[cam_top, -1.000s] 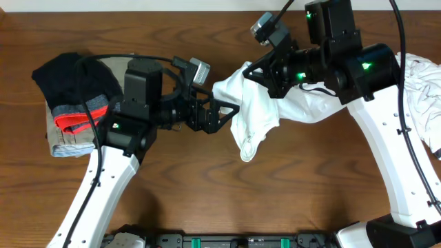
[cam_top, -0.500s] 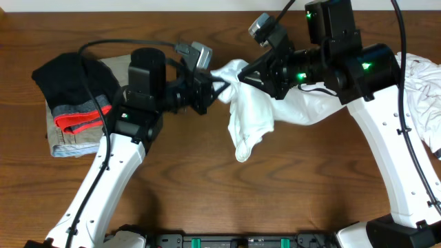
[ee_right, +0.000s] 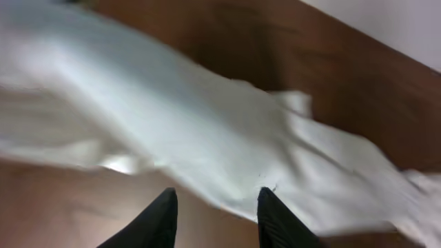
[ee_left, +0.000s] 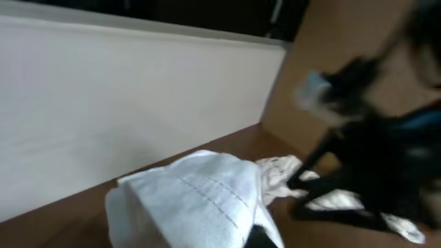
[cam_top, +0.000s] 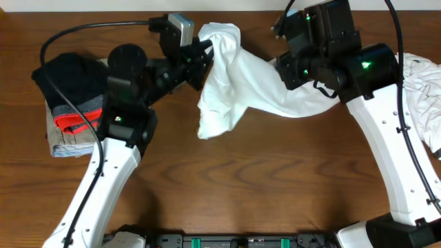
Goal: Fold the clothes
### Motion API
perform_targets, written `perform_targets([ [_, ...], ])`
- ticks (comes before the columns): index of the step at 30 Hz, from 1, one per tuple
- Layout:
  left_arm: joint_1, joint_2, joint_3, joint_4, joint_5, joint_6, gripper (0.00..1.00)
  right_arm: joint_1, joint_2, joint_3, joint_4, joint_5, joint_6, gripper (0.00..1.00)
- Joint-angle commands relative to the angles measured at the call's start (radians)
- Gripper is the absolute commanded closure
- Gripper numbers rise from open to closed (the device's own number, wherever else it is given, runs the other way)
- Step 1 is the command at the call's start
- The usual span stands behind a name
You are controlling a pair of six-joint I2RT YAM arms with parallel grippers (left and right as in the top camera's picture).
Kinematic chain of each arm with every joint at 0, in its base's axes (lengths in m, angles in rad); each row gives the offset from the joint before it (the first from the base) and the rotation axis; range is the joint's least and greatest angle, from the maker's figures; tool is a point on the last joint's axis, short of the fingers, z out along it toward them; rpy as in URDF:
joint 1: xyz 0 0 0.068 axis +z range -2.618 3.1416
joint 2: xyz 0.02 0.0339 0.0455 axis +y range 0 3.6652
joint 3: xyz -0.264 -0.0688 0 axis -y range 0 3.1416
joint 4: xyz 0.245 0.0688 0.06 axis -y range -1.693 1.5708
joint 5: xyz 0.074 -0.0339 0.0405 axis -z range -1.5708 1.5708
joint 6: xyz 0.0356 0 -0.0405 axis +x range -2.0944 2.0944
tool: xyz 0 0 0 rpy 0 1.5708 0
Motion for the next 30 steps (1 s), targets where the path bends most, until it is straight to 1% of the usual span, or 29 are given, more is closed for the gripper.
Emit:
perform_targets([
  [1,0.025,-0.076,0.021,0.013,0.107,-0.014,0.94,-0.044,0.051,-0.017,-0.007,0.215,0.094,0.62],
  [3,0.055,-0.116,0.021,-0.004,0.162,-0.014,0.94,-0.076,0.082,-0.017,-0.003,0.213,0.094,0.59],
  [4,0.071,-0.135,0.021,-0.028,0.182,-0.014,0.94,-0.092,0.100,-0.017,-0.002,0.214,0.094,0.55],
  [5,0.088,-0.154,0.021,-0.060,0.193,-0.014,0.94,-0.111,0.120,-0.017,-0.002,0.212,0.094,0.53],
  [7,0.126,-0.194,0.021,-0.161,0.207,-0.013,0.94,-0.145,0.164,-0.017,-0.003,0.195,0.094,0.51],
  [9,0.159,-0.222,0.021,-0.272,0.207,-0.009,0.94,-0.174,0.212,-0.017,-0.003,0.150,0.093,0.51],
  [12,0.187,-0.242,0.021,-0.412,0.207,0.053,0.94,-0.203,0.287,-0.017,-0.002,0.077,0.093,0.53],
  [14,0.192,-0.244,0.021,-0.476,0.207,0.076,0.94,-0.212,0.343,-0.017,-0.003,0.051,0.093,0.56],
  [20,0.192,-0.243,0.021,-0.582,0.204,0.148,0.94,-0.214,0.482,-0.017,-0.006,0.044,0.093,0.60],
  [24,0.192,-0.243,0.021,-0.660,0.204,0.195,0.94,-0.209,0.542,-0.017,0.005,-0.012,0.076,0.60],
  [26,0.192,-0.243,0.021,-0.736,0.204,0.220,0.94,-0.205,0.561,-0.017,0.026,-0.072,0.053,0.59],
  [28,0.192,-0.243,0.021,-0.818,0.209,0.249,0.94,-0.199,0.564,-0.017,0.053,-0.164,0.000,0.59],
  [30,0.192,-0.243,0.021,-0.920,0.248,0.314,0.94,-0.187,0.564,-0.016,0.096,-0.270,-0.065,0.59],
])
